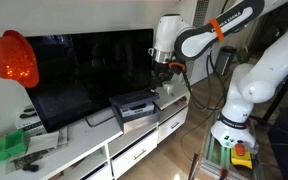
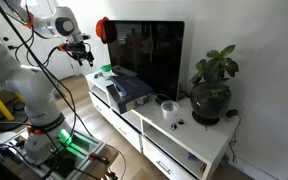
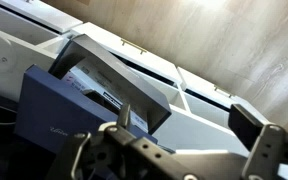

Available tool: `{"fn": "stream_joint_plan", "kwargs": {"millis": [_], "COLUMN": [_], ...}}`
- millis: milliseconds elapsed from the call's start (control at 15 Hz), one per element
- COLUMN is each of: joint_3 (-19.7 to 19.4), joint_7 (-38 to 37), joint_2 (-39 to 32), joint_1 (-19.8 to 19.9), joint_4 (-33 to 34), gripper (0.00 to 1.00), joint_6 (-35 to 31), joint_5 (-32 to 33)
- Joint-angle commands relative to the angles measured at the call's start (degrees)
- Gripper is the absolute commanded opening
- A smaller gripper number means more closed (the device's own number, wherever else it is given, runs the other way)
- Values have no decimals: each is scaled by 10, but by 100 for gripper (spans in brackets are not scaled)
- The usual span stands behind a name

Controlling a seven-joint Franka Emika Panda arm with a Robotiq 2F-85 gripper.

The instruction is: Lift the lid from the Tv stand and put it on the cup

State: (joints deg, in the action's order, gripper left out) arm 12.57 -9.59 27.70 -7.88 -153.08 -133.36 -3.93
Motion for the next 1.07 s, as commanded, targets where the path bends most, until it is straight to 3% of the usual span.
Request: {"fn": "stream_joint_plan", "kwargs": {"millis": [0, 267, 600, 733, 1000], "joint_3": [-6, -18, -84, -114, -174], "joint_7": [-3, 2, 13, 40, 139], "joint_2": [0, -26, -107, -152, -255], "joint_1": [-6, 4, 101, 136, 165], "joint_4": [1, 6, -26, -28, -25], "gripper": [100, 100, 100, 100, 100], "joint_6": [1, 1, -52, -92, -242], "joint_5": [4, 0, 64, 105, 153]}}
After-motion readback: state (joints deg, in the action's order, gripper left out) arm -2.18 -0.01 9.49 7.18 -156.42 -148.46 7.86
